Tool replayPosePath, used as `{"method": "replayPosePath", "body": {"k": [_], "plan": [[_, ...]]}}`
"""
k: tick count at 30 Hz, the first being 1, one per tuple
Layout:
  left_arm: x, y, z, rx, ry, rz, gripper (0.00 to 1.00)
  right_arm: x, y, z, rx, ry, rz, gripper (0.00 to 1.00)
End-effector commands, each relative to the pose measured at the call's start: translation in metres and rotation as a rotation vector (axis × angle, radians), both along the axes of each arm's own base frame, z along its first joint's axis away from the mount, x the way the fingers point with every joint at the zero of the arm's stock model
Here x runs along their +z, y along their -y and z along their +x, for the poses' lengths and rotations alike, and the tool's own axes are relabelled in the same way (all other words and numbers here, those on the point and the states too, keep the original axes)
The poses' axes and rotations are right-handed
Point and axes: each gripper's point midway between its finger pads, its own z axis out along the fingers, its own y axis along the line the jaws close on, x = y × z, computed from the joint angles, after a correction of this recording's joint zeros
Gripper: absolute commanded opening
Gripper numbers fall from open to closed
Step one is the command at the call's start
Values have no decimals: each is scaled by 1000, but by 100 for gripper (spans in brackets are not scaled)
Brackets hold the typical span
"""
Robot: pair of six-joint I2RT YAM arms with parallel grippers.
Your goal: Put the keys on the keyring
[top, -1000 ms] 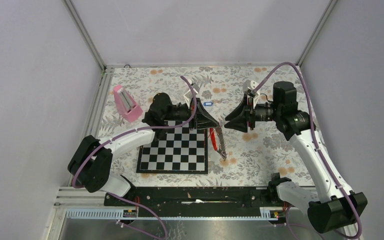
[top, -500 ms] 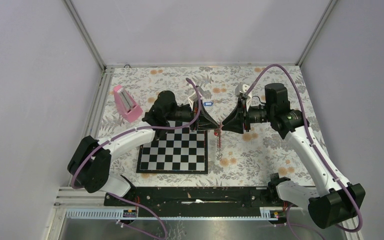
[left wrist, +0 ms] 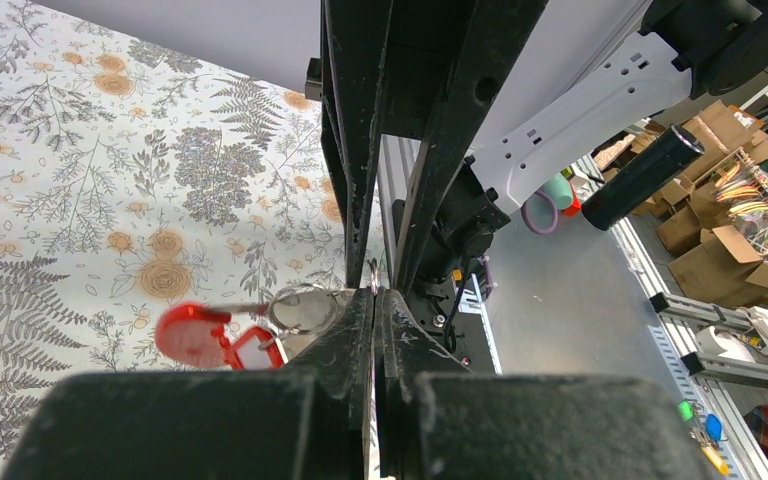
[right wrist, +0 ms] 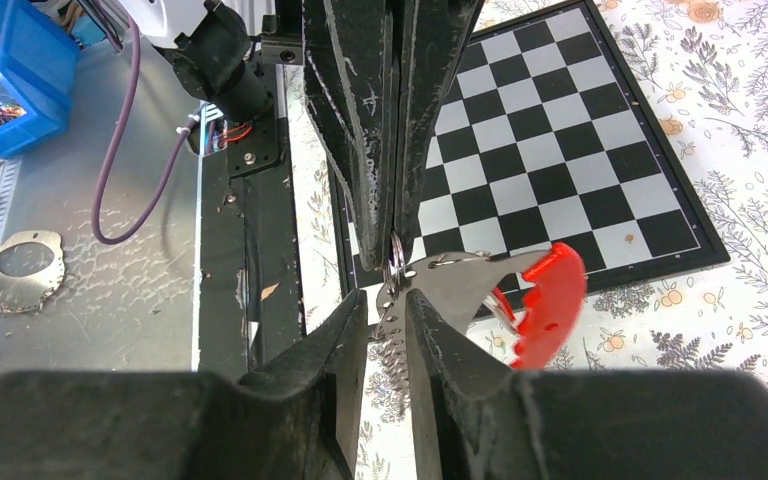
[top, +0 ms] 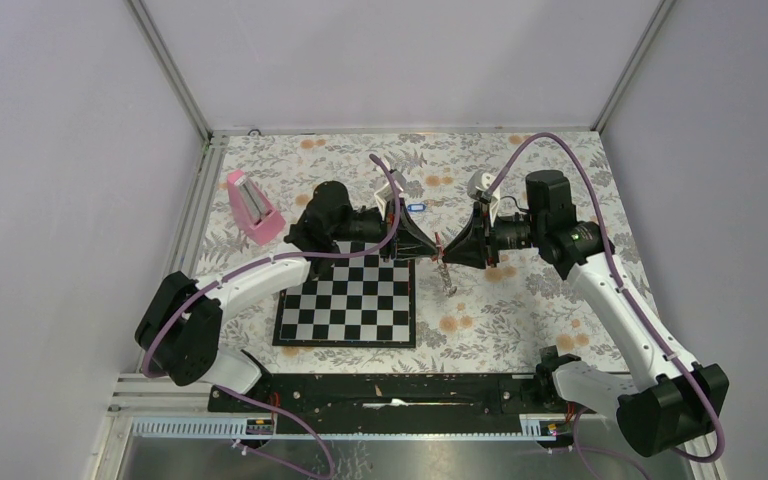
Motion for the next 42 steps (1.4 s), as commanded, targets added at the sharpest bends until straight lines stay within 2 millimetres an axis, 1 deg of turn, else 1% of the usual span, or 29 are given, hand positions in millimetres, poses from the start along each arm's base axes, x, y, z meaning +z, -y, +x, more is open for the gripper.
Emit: {"method": "replayPosePath", "body": {"k": [1,9,23,27,33,37,42], "plan": [[31,-2,-6,-14,95,-83,0,7,-4,3,13,38,11,27],[30,-3,-8,-21,95,-81,0,10,-3,3,9,49,11,21],[26,-3,-10,-29,91,-75,0,15,-3,4,10,61,14,22],[25,-3,-10,-28,91,-74,0,18,-3,5,3,72,11,25],[23,-4,-11,-32,92,-72,0,21,-2,5,-4,85,9,25],[22,-4,-11,-30,95,-71,0,25,-2,4,0,90,13,28],[21,-5,-11,-31,95,-69,0,24,-2,4,3,86,15,28]]}}
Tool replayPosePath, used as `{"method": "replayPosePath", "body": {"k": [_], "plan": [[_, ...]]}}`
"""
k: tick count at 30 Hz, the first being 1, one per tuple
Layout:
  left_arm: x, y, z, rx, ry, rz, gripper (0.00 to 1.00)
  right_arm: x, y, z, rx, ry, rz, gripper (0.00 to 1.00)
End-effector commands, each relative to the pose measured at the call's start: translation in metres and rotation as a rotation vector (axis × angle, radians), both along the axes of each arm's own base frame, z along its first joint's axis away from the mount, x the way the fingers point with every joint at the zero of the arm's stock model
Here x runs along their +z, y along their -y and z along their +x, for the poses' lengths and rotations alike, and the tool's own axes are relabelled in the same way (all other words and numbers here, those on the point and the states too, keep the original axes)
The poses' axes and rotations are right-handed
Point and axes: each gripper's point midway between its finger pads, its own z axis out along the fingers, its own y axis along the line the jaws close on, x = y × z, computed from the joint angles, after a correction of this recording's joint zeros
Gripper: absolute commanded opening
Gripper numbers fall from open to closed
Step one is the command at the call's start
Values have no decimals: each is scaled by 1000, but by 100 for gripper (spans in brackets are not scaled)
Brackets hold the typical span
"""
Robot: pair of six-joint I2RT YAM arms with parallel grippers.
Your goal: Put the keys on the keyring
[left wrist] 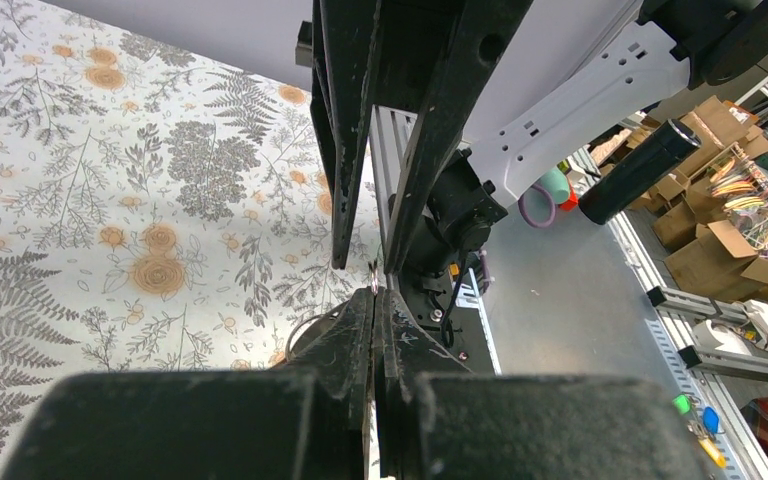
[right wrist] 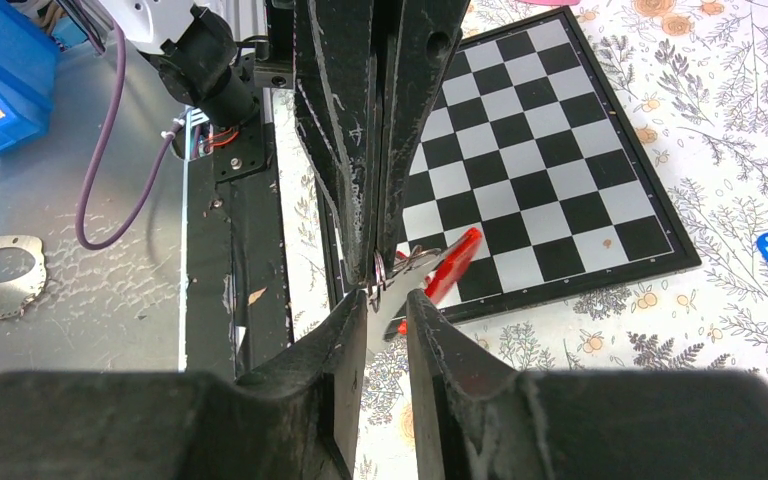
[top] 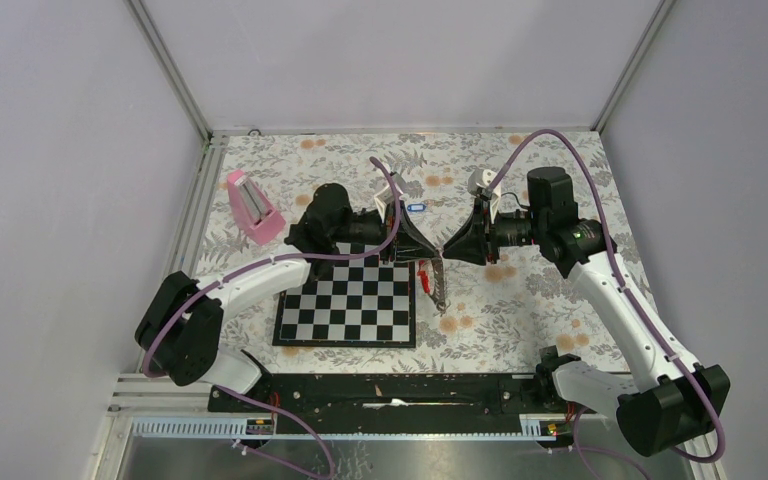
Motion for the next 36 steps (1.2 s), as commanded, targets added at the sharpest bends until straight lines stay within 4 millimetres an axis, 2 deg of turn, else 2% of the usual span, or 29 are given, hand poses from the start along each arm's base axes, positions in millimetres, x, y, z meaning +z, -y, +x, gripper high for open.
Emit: {"method": "replayPosePath", "body": {"k": [1,11,20,23,28,34,36], "plan": [[25,-4,-9,-23,95,-69,0,18,-3,-1,21,59,22,28],[26,-3,-9,-23,93,-74,0,8,-5,-4,38,22,31,28],[25,-3,-7,-20,87,-74,0,4,-7,-6,53,-3,49,23],[24,-2,-7,-20,85,-71,0,7,-8,-6,56,-1,53,19],[21,-3,-6,-16,90,-68,0,14,-6,-3,46,28,39,0],[15,-2,-1,3,130,-38,0,14,4,2,4,125,-77,0],[12,-1,5,26,146,-11,5,11,6,2,4,162,-127,0]]}}
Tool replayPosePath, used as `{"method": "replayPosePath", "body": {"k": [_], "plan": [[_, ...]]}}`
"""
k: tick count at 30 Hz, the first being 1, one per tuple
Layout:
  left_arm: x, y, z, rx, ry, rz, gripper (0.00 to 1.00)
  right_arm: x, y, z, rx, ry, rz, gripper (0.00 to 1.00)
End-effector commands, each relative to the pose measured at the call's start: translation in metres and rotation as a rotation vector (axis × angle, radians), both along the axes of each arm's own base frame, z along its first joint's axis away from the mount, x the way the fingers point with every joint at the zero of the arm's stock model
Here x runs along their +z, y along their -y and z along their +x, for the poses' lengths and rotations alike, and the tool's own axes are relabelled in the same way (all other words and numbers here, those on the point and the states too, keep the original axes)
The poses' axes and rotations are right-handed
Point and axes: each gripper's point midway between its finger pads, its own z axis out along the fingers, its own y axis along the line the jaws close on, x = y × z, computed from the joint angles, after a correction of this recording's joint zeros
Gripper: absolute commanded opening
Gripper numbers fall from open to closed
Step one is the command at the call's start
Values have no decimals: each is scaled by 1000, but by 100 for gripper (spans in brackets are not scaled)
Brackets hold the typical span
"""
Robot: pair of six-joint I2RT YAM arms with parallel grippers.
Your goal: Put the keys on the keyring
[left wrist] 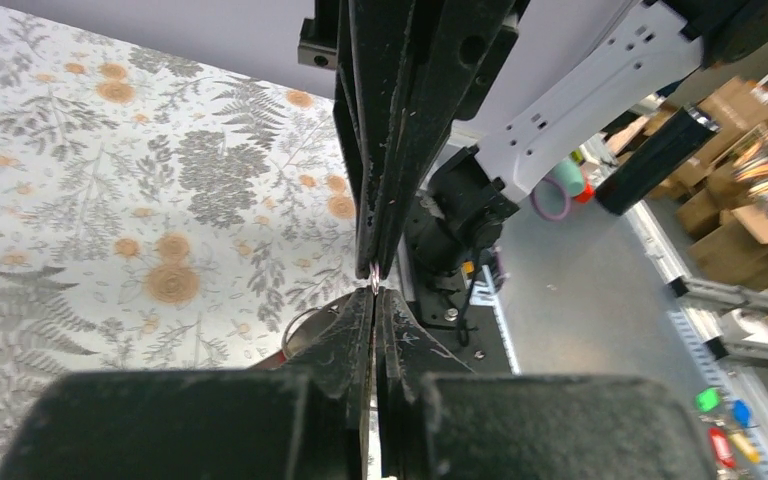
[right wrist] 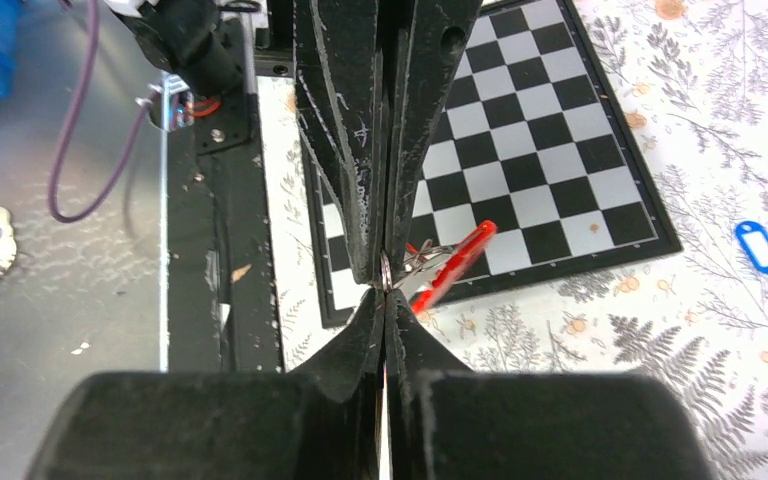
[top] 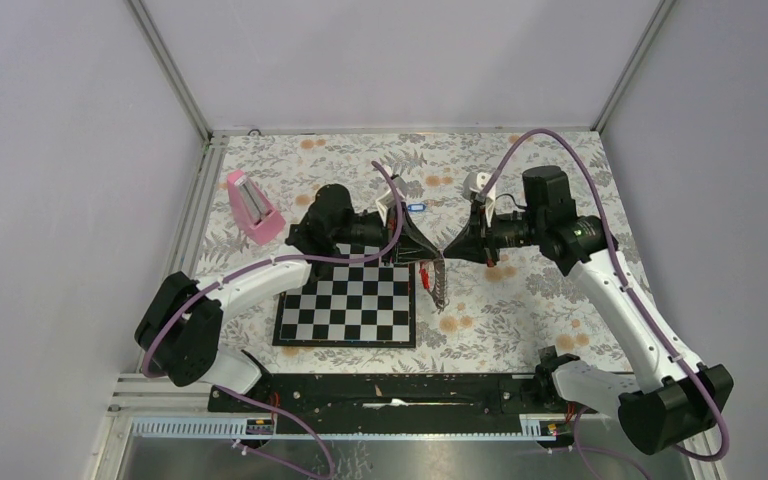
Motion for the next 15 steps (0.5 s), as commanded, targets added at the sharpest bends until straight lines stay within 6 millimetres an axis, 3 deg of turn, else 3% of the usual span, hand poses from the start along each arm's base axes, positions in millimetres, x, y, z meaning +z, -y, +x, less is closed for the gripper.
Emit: {"method": "replayPosePath", "body": {"k": [1,9,15], "plan": [[15,-1,8,36,112,2,8,9,6,4,-6,147,-108,0],[10,1,16,15,201,68,30,-5,12,7,-11,234,-263,0],[12,3,17,-14,256,72,37,-6,13,10,-9,263,-316,0]]}}
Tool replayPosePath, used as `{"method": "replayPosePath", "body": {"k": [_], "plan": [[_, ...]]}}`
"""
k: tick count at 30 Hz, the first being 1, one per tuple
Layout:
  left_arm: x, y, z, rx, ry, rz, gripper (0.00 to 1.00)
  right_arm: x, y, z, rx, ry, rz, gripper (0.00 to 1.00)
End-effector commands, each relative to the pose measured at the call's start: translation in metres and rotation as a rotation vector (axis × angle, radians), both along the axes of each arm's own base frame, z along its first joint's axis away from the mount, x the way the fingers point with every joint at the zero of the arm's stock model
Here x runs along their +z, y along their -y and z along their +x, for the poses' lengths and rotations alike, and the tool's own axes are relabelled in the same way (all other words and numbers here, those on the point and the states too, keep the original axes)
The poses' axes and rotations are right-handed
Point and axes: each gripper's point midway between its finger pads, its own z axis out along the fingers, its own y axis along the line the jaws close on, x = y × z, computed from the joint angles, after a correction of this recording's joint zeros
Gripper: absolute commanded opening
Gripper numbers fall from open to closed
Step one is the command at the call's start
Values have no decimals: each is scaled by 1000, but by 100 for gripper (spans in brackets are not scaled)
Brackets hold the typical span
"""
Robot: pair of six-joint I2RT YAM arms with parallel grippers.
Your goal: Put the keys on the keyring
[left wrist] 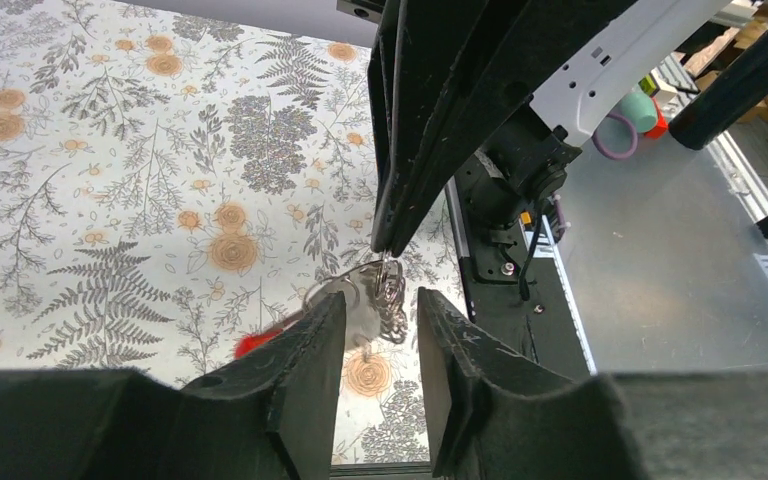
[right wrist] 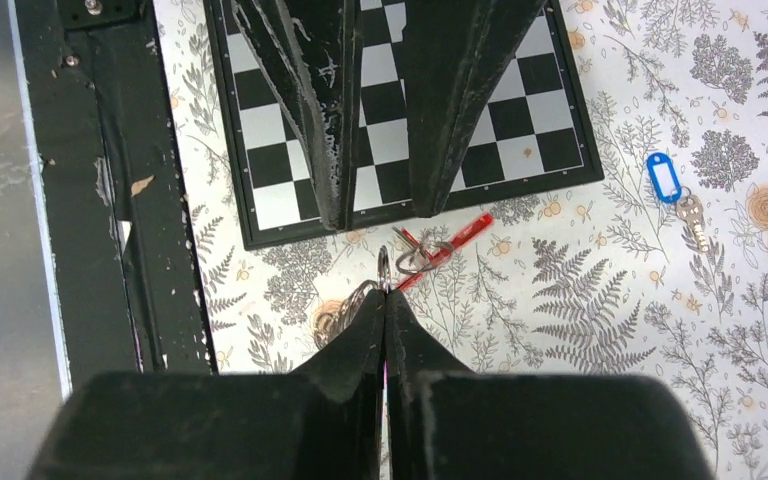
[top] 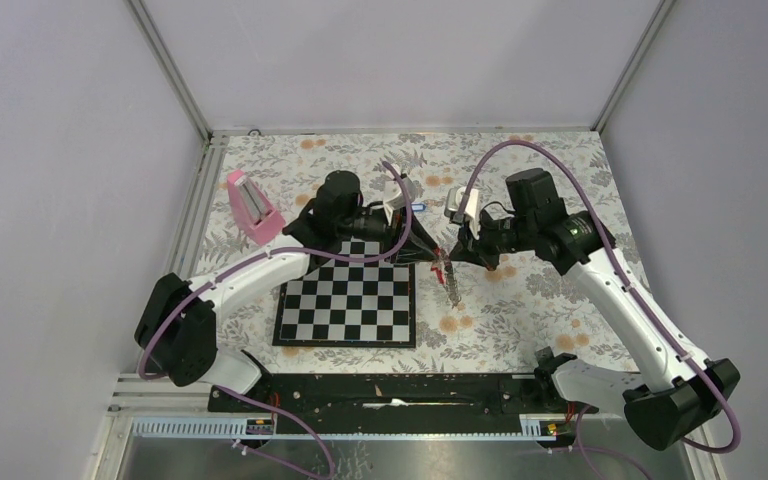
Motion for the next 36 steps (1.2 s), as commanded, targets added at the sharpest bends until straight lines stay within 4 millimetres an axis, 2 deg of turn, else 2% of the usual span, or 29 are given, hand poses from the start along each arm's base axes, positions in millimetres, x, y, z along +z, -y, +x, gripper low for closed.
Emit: {"method": "replayPosePath", "body": {"k": [1,14,24,36], "plan": [[20,4,6,-32,117,-29,38,14,1,8,2,86,-46,0],[12,20,-4,-169,251,-39,43,17,0,10,-7,72,-86,0],[9,28,-6,-183,248,-34,24,11,0,8,-10,55,-89,0],[12,26,-5,-165,264,-31,21,0,5,6,-11,36,-120,0]]}}
